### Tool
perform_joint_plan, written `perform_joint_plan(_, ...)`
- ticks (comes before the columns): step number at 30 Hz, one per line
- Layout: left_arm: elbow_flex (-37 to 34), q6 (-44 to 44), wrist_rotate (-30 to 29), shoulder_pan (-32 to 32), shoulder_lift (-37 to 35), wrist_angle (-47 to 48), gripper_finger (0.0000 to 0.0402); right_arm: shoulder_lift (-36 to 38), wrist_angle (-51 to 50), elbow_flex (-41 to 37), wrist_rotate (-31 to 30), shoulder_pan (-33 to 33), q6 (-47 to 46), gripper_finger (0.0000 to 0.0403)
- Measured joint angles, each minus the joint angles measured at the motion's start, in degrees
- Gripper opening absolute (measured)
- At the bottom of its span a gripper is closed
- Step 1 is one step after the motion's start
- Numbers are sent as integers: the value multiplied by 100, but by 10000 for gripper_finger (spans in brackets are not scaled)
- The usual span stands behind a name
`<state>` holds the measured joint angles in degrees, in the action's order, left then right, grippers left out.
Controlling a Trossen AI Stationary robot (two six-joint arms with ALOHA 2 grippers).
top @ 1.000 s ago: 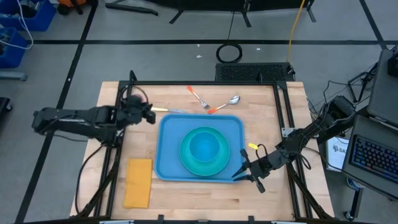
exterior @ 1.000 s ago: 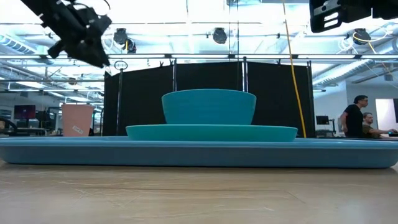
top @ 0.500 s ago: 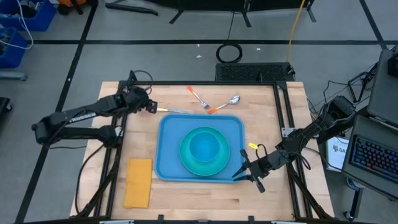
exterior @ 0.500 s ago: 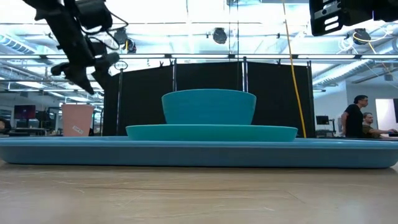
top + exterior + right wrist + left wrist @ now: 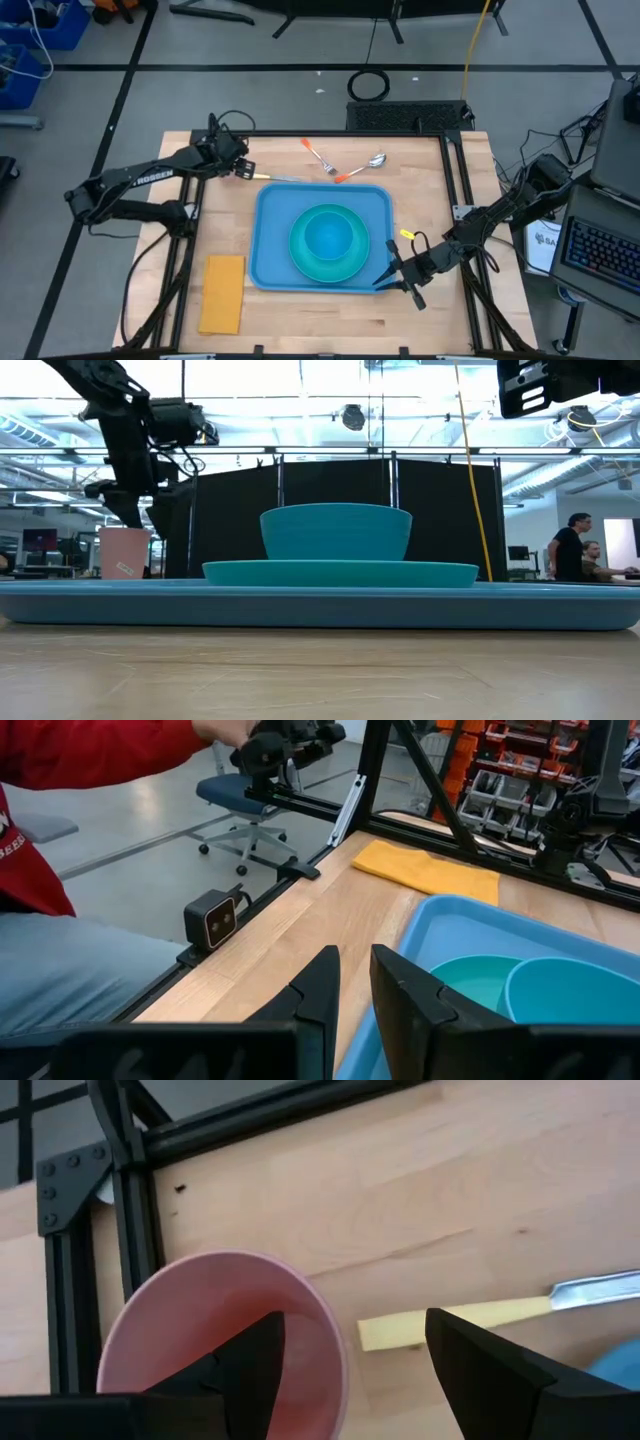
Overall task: Set up tray
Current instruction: Put the pink cup on the blue tray
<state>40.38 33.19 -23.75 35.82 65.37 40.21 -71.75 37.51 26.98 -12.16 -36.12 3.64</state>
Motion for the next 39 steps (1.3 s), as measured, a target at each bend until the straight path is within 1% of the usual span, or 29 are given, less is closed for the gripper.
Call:
perform_joint_plan(5, 0, 121, 285, 104, 129, 3, 242, -2, 193, -154, -54, 0, -1, 50)
perform_joint_plan(8, 0, 138, 360, 140, 190, 74, 216, -2, 449, -334, -168, 4, -117, 50)
perform_joint_plan(13, 0, 38, 302, 155, 207, 68, 138, -2, 834, -559, -158, 2, -192, 50)
perform_joint_plan(19, 0, -141, 82, 157, 207, 45, 23, -2, 901, -599, -158, 2, -238, 50)
perform_joint_plan(20, 0, -171, 73, 157, 207, 41, 13, -2, 901, -599, -158, 2, -237, 50)
perform_joint_plan(29, -2, -336, 22, 45, 193, 56, 7, -2, 901, -599, -158, 2, -236, 50)
perform_joint_plan(34, -2, -333, -65, -215, 15, 48, 5, -2, 901, -599, -158, 2, -225, 50)
perform_joint_plan(39, -2, -212, -388, -590, -348, -55, 4, -2, 899, -599, -292, 6, -198, 50)
